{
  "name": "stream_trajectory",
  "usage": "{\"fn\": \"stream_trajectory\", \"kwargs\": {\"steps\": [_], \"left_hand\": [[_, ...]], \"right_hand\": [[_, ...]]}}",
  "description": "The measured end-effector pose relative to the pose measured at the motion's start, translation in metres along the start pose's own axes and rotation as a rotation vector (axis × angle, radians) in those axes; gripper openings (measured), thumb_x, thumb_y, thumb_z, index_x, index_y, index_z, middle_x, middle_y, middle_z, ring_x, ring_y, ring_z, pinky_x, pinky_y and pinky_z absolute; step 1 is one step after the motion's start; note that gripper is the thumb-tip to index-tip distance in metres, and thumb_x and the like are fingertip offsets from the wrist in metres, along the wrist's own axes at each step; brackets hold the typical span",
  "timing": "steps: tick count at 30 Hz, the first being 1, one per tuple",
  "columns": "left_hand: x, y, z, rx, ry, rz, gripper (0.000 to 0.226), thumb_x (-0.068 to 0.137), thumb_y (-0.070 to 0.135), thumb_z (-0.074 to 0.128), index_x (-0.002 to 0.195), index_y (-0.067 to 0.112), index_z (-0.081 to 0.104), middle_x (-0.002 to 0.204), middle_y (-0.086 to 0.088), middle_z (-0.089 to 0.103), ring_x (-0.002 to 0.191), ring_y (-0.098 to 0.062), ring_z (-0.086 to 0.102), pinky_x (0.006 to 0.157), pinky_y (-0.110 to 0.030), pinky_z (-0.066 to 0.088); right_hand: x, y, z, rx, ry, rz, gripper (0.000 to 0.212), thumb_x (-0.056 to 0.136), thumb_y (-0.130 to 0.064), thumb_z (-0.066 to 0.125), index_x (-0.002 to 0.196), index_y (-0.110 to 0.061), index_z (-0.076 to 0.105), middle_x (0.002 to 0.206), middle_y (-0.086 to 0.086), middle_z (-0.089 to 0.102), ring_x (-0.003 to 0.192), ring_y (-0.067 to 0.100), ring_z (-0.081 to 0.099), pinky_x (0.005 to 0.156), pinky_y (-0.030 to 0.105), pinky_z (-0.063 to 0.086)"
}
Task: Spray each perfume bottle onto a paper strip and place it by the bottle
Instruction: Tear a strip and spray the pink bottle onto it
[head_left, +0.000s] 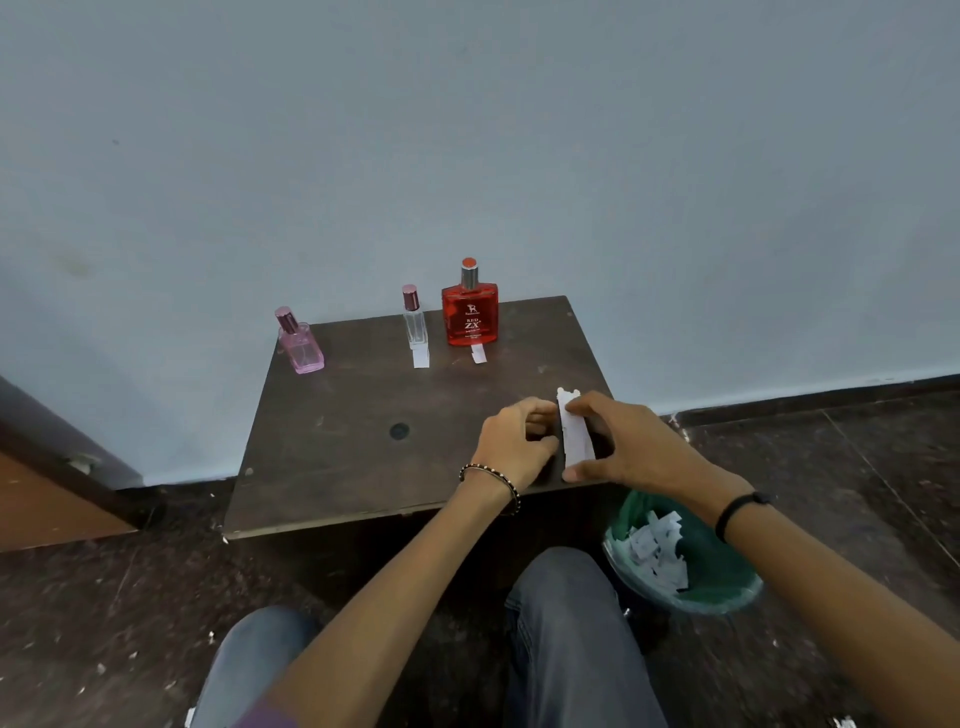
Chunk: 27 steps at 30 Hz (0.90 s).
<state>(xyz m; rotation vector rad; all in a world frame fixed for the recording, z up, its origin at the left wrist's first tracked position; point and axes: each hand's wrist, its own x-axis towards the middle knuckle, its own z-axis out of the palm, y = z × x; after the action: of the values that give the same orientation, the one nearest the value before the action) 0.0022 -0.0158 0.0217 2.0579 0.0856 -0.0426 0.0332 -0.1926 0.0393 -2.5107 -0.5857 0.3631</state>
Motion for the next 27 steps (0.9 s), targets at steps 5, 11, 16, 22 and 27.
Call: {"fn": "stream_trajectory", "kwargs": {"steps": [5, 11, 16, 22, 27], "left_hand": [[0.001, -0.005, -0.001, 0.019, -0.075, 0.039, 0.052, 0.086, 0.005, 0.070, 0.136, 0.015, 0.058, 0.129, -0.003, 0.067, 0.118, -0.016, 0.063, 0.102, -0.027, 0.049], [0.002, -0.013, 0.000, -0.027, -0.044, 0.046, 0.052, 0.085, 0.007, 0.073, 0.134, 0.017, 0.059, 0.128, -0.001, 0.068, 0.115, -0.012, 0.063, 0.083, -0.004, 0.042], [0.006, -0.016, 0.003, -0.050, -0.003, 0.064, 0.046, 0.085, 0.015, 0.076, 0.129, 0.017, 0.063, 0.122, 0.000, 0.071, 0.105, -0.006, 0.064, 0.077, -0.001, 0.046], [0.010, -0.019, 0.013, 0.040, 0.099, 0.084, 0.039, 0.081, 0.027, 0.079, 0.118, 0.021, 0.067, 0.109, 0.004, 0.074, 0.095, -0.008, 0.069, 0.083, -0.030, 0.059], [0.009, -0.016, 0.018, 0.153, 0.171, 0.047, 0.021, 0.085, 0.032, 0.072, 0.105, 0.029, 0.064, 0.103, 0.012, 0.071, 0.088, -0.004, 0.067, 0.070, -0.030, 0.056]], "right_hand": [[-0.004, 0.000, 0.004, 0.082, -0.015, -0.026, 0.082, 0.072, -0.036, 0.090, 0.141, -0.020, 0.049, 0.143, 0.002, 0.058, 0.126, 0.022, 0.059, 0.106, 0.031, 0.048], [-0.001, 0.008, 0.010, 0.168, 0.071, -0.042, 0.049, 0.088, -0.021, 0.077, 0.133, -0.016, 0.057, 0.138, 0.003, 0.064, 0.124, 0.015, 0.063, 0.093, 0.007, 0.043], [0.002, 0.012, 0.015, 0.189, 0.187, -0.052, 0.029, 0.096, -0.010, 0.066, 0.124, -0.014, 0.062, 0.126, 0.003, 0.071, 0.114, 0.015, 0.069, 0.085, 0.005, 0.048], [0.002, 0.009, 0.021, 0.344, 0.232, -0.009, 0.042, 0.092, -0.023, 0.074, 0.129, -0.012, 0.058, 0.125, 0.001, 0.070, 0.112, 0.013, 0.069, 0.095, 0.019, 0.055], [0.002, 0.005, 0.024, 0.433, 0.300, 0.063, 0.048, 0.085, -0.037, 0.080, 0.124, -0.017, 0.062, 0.117, -0.008, 0.072, 0.105, 0.002, 0.068, 0.089, 0.011, 0.053]]}}
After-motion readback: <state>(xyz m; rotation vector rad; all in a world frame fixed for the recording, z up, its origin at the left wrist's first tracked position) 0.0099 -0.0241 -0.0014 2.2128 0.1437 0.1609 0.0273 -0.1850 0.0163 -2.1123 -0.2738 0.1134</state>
